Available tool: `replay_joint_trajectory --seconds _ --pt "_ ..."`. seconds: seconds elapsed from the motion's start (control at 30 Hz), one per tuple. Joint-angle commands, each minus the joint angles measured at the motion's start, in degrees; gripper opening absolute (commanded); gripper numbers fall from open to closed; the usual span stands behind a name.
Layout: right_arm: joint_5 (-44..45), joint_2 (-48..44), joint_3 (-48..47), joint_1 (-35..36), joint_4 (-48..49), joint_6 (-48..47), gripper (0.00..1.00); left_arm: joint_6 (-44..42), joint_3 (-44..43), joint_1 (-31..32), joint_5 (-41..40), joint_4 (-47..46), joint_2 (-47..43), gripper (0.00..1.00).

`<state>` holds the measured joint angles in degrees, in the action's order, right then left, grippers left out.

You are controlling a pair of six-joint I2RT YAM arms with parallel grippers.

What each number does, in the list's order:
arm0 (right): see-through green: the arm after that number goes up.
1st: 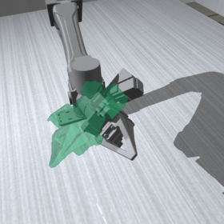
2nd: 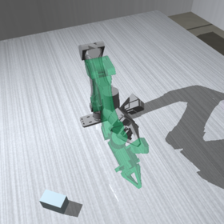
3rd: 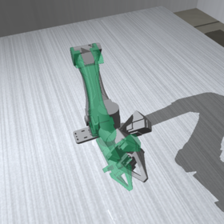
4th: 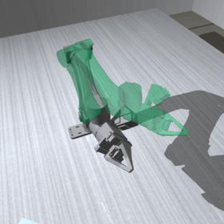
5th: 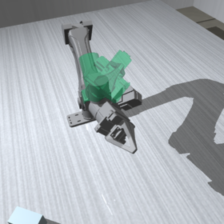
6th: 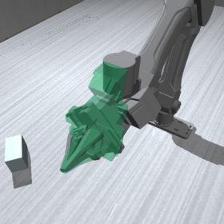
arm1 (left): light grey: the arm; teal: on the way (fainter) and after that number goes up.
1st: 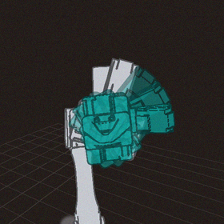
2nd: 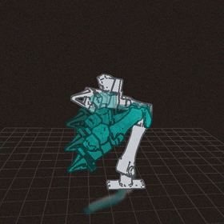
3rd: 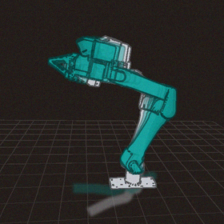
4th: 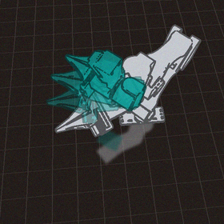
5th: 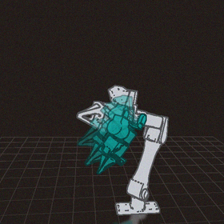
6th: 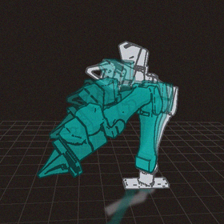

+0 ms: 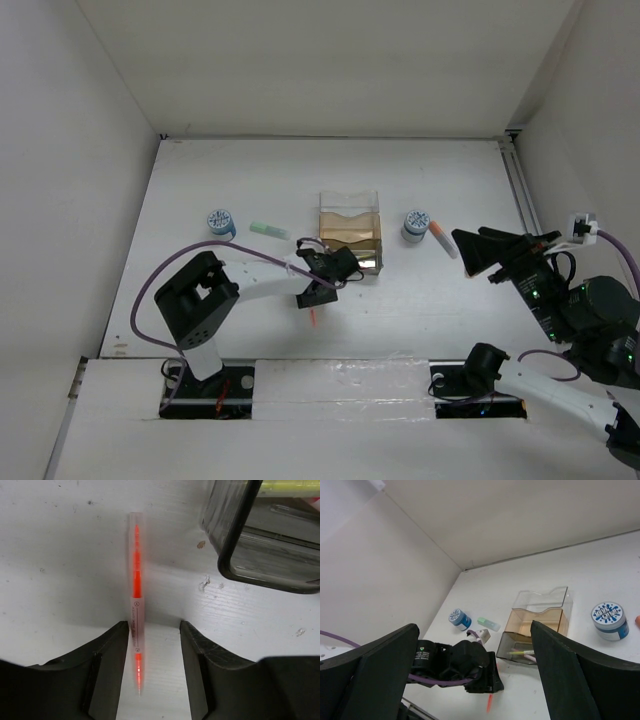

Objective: Sort the stationery into containers
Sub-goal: Grab a piece of stationery with the left arm, then place the stationery into the container

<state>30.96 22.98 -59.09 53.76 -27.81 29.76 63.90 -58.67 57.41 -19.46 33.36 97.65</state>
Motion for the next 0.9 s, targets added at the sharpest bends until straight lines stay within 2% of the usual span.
replay_joint_trajectory --seconds 0.0,0.17,0.2,0.27,0.37,0.47,0.5,0.53,0.6,0.67,0.7,0.73,0.8,0.87 --pt "-0.81 -0.48 -0.06 0.56 2.94 -0.84 1.0 2.8 1.1 0.25 -1.28 2.32 0.26 0.41" --pt "-1.34 -0.48 -0.06 0.56 2.94 -0.84 1.0 3.43 7.42 -1.94 1.0 -0.57 -3.59 0.15" --pt "-1.34 -0.48 -0.06 0.56 2.94 -0.84 1.0 3.43 8.57 -1.95 1.01 -1.36 -4.47 0.0" --pt "-1.34 -0.48 -0.06 0.56 2.94 -0.84 1.0 3.95 11.29 -2.74 1.62 -2.07 -7.36 0.0" --pt "-1.34 -1.01 -0.06 0.56 2.94 -0.84 1.0 4.57 10.69 -2.74 -0.04 -0.33 -10.27 0.0" --pt "-1.34 -1.01 -0.59 0.56 2.41 -0.84 1.0 2.12 6.75 -1.96 -6.44 6.08 -15.19 0.0" --pt "-1.34 -1.01 -0.59 0.56 2.41 -0.84 1.0 0.45 2.64 -1.95 -8.81 8.1 -17.29 0.0" --pt "-1.34 -1.01 -0.59 0.56 2.41 -0.84 1.0 -2.0 0.51 -1.95 -12.67 10.9 -18.36 0.0" --pt "-1.34 -1.01 -0.59 0.56 2.41 -0.84 1.0 -8.93 -5.18 -1.95 -15.16 10.93 -20.21 0.0" --pt "-1.34 -1.01 -0.59 0.56 2.41 -0.84 1.0 -21.66 -7.58 -3.44 -15.69 6.83 -22.93 0.0" --pt "-1.34 -1.01 -0.59 0.56 2.41 -0.84 1.0 -27.28 -8.12 -4.05 -13.87 3.84 -23.81 0.0" --pt "-1.34 -1.01 -0.59 0.56 2.41 -0.84 1.0 -38.3 -8.82 -5.01 -8.54 -2.28 -24.95 0.0" --pt "-0.81 -1.01 -0.59 0.56 2.41 -1.36 1.0 -48.82 -8.83 -5.64 -1.93 -7.5 -24.96 0.0" --pt "-0.81 -1.01 -0.59 0.56 2.41 -1.37 1.0 -55.61 -12.85 -6.25 2.13 -9.01 -22.35 0.0"
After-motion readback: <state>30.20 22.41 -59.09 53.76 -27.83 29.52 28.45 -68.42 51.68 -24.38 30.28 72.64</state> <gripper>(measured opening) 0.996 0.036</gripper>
